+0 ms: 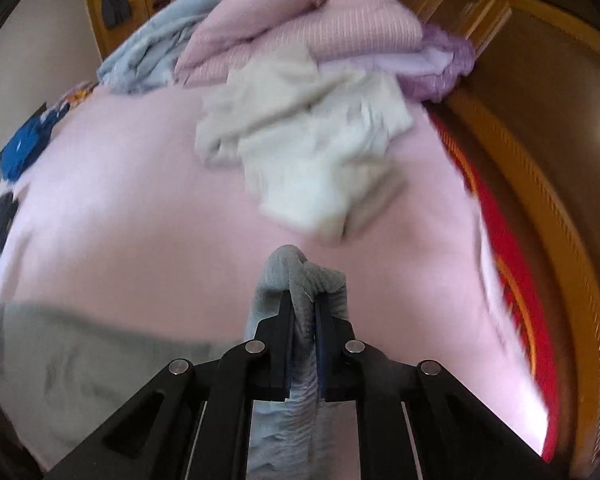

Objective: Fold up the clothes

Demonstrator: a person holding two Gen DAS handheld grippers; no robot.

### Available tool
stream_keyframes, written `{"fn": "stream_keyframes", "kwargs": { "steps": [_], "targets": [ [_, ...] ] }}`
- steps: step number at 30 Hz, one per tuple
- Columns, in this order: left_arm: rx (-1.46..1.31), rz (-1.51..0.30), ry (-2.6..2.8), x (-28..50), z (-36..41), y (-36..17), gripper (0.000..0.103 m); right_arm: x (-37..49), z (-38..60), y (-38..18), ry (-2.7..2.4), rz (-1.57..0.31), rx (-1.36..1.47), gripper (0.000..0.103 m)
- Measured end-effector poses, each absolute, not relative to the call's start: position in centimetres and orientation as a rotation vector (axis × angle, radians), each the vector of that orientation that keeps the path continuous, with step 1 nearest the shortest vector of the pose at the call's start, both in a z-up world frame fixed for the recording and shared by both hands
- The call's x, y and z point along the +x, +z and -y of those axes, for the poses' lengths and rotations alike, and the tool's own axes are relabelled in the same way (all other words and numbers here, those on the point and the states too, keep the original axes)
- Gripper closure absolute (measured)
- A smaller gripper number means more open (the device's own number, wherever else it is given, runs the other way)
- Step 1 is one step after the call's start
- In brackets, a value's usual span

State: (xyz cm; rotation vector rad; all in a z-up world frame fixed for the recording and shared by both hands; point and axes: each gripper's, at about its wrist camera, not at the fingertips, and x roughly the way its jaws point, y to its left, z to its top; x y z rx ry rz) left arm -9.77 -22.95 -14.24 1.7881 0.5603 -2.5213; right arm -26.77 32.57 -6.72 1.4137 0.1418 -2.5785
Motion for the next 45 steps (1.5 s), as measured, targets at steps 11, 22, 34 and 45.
{"fn": "stream_keyframes", "kwargs": {
  "steps": [11,22,34,45],
  "targets": [
    [1.686,-0.692,-2.516,-6.8,26.1,-13.8,0.094,-22.9,-38.5,-11.7,-2.627,-0.153,1.82,0.072],
    [1.605,-0.754,-2.423,-5.5,29.8,-15.2,0.089,-16.9,-28.6,-4.3,-2.579,-0.069,1.448,0.07],
    [1.549,-0.805,-2.392,-2.9,33.8,-17.4,0.071,-13.4,-19.2,-5.5,-2.326,-0.111,1.439,0.07],
    [1.558,-0.626,-2.579,-3.4,30.3,-16.3,0.095,-12.8,-18.1,-5.8,-2.298,-0.029,1.465,0.066]
  ]
}}
